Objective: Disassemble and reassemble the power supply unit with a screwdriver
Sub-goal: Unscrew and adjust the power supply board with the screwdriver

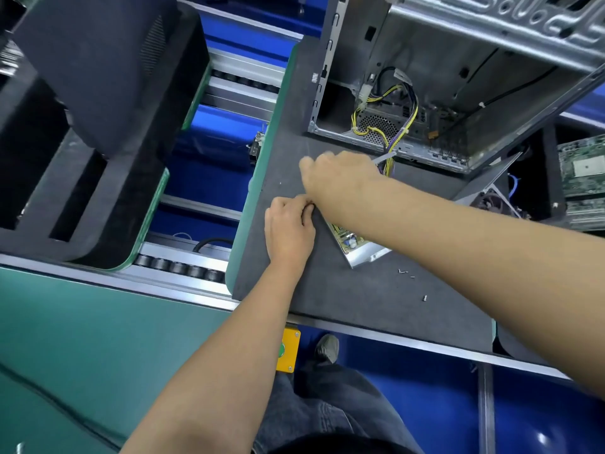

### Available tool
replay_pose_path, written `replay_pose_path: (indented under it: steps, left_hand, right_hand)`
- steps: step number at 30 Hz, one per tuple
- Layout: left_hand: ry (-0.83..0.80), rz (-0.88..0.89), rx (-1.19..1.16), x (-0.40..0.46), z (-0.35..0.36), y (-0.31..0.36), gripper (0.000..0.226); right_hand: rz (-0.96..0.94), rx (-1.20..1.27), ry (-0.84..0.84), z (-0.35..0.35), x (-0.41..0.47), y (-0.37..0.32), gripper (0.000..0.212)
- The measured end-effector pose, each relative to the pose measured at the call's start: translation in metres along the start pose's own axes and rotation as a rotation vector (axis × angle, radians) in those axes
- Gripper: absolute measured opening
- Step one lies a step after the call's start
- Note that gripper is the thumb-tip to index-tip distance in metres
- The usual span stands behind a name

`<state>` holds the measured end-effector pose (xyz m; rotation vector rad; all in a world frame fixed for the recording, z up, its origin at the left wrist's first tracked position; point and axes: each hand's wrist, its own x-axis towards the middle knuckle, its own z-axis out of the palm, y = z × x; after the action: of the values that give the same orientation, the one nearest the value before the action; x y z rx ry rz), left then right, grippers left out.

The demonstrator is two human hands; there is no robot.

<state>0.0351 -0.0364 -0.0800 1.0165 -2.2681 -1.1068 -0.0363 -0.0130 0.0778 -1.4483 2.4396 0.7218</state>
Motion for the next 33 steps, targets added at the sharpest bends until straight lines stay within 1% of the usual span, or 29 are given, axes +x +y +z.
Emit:
replay_pose_path:
  steps: [2, 3, 6, 8, 11, 13, 15, 17, 19, 22, 24, 25, 27, 29, 31, 33]
  left_hand:
    - [-0.018, 0.034, 0.028, 0.000, 0.000, -0.001, 0.012]
    - [-0.040, 0.042, 0.046, 0.001, 0.000, -0.002, 0.014]
    - [-0.107, 0.017, 0.035, 0.001, 0.000, -0.005, 0.031]
    - [-0.153, -0.004, 0.022, 0.001, -0.002, -0.006, 0.042]
    - [-0.184, -0.010, 0.026, -0.001, -0.004, -0.006, 0.048]
    - [-0.178, -0.011, 0.016, 0.000, -0.004, -0.005, 0.050]
    - [-0.162, -0.016, 0.007, -0.001, -0.005, -0.005, 0.051]
    - [-0.157, -0.013, -0.002, 0.000, -0.004, -0.005, 0.052]
    - [-0.153, -0.017, -0.011, -0.001, -0.004, -0.005, 0.053]
    - [-0.147, -0.018, 0.014, -0.001, -0.005, -0.005, 0.041]
    - [-0.135, -0.024, 0.012, -0.002, -0.004, -0.006, 0.031]
    - [-0.129, -0.023, 0.007, -0.002, -0.004, -0.006, 0.030]
    - [-0.120, -0.006, 0.002, -0.003, -0.005, -0.006, 0.033]
    - [-0.121, 0.014, -0.002, -0.003, -0.005, -0.006, 0.042]
    - [-0.130, 0.012, -0.003, -0.003, -0.005, -0.006, 0.047]
    - [-0.133, -0.005, -0.006, -0.001, -0.004, -0.006, 0.046]
  right_hand:
    - [-0.049, -0.037, 0.088, 0.001, -0.003, 0.005, 0.027]
    - [-0.095, -0.076, 0.112, 0.001, -0.004, 0.008, 0.026]
    - [-0.174, -0.143, 0.115, 0.002, -0.005, 0.014, 0.020]
    - [-0.162, -0.145, 0.110, 0.001, -0.002, 0.015, 0.016]
    - [-0.095, -0.107, 0.113, 0.001, 0.001, 0.013, 0.015]
    - [-0.055, -0.056, 0.097, 0.004, 0.000, 0.011, 0.021]
    - [-0.054, 0.000, 0.076, 0.004, 0.000, 0.011, 0.028]
    - [-0.127, 0.012, 0.066, 0.000, -0.001, 0.015, 0.021]
    - [-0.201, -0.046, 0.098, -0.005, 0.000, 0.017, 0.013]
    - [-0.230, -0.115, 0.144, -0.002, -0.001, 0.008, 0.013]
    - [-0.190, -0.148, 0.150, 0.005, -0.001, 0.001, 0.014]
    - [-0.162, -0.133, 0.158, 0.006, -0.001, -0.002, 0.013]
    - [-0.091, -0.065, 0.139, 0.005, 0.000, 0.000, 0.008]
    - [-0.049, 0.007, 0.090, 0.004, -0.002, 0.007, 0.024]
    - [-0.097, 0.005, 0.071, 0.002, -0.006, 0.011, 0.026]
    - [-0.185, -0.078, 0.095, 0.002, -0.008, 0.013, 0.019]
